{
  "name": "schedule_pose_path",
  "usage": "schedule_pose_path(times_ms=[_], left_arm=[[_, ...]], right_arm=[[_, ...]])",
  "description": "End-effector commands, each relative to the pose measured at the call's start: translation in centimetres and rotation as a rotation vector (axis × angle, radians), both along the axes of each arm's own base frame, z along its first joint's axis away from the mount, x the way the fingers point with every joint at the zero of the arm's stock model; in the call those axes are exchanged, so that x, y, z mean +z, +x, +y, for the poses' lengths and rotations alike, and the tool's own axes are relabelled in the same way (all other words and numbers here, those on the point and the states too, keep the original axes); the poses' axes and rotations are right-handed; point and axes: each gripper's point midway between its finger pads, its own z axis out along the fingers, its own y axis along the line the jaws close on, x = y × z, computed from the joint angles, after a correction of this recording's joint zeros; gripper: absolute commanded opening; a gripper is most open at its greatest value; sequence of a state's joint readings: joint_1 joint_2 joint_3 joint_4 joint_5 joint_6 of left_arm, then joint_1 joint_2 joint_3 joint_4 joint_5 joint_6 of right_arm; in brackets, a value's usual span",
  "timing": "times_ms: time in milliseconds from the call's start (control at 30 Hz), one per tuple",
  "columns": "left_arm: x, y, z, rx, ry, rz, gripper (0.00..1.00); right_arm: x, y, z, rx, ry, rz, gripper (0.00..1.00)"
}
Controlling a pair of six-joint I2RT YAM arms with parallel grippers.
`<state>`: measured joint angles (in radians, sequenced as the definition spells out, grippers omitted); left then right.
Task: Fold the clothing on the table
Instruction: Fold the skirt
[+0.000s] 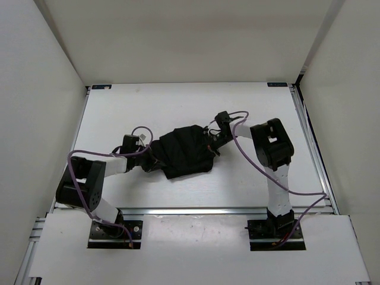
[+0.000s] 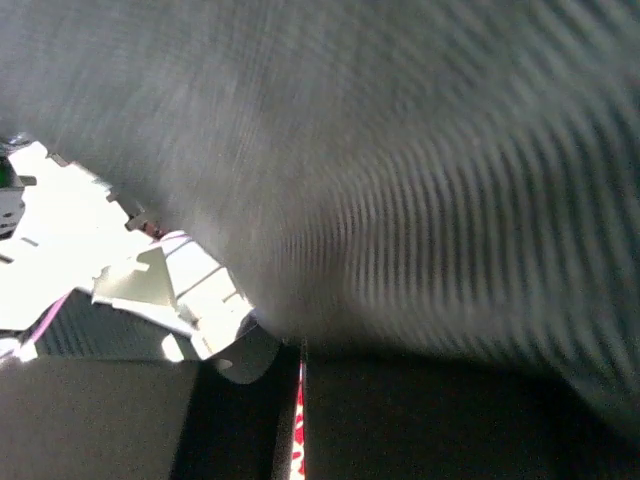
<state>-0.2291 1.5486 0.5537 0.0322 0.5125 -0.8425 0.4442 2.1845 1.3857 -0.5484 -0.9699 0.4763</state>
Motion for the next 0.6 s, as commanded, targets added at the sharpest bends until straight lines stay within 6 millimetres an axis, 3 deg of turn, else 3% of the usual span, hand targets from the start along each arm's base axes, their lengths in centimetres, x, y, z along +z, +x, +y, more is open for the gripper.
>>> schedule_pose_path(times_ms=[0, 67, 200, 233, 300, 333, 400, 467, 533, 567], left_arm=[[3.0, 1.8, 1.1, 0.058, -0.043, -0.071, 0.04], [6.0, 3.1, 0.9, 0.068, -0.126, -0.126, 0.09], [11.2, 4.9, 0.6, 0.059, -0.251, -0.227, 0.17], [12.3, 5.3, 0.7, 0.052, -0.255, -0.269, 0.17], [12.3, 5.4, 1.5, 0.065, -0.22, -0.278, 0.2], [12.3, 5.2, 2.0, 0.061, -0.186, -0.285, 0.2], [10.3, 4.4, 3.3, 0.081, -0.072, -0.234, 0.22], [9.1, 3.6, 4.6, 0.055, 0.062, -0.246, 0.25], [8.0, 3.0, 6.4, 0.06, 0.214, -0.24, 0.38], [7.4, 2.3, 7.3, 0.056, 0.263, -0.225, 0.46]], right_arm=[[4.9, 2.6, -0.9, -0.047, -0.026, -0.167, 0.0], [9.2, 3.9, -1.3, -0.076, 0.024, -0.281, 0.0], [15.0, 4.6, -2.5, -0.134, 0.093, -0.436, 0.01], [15.2, 4.4, -2.9, -0.148, 0.105, -0.429, 0.03], [16.5, 4.6, -4.6, -0.189, 0.113, -0.483, 0.05], [15.8, 4.3, -5.3, -0.199, 0.092, -0.471, 0.05], [15.8, 4.3, -7.4, -0.246, 0.068, -0.491, 0.06], [14.3, 3.6, -9.3, -0.276, 0.017, -0.49, 0.17], [13.7, 3.3, -11.8, -0.325, -0.051, -0.512, 0.3], [12.1, 2.8, -13.0, -0.331, -0.12, -0.497, 0.35]])
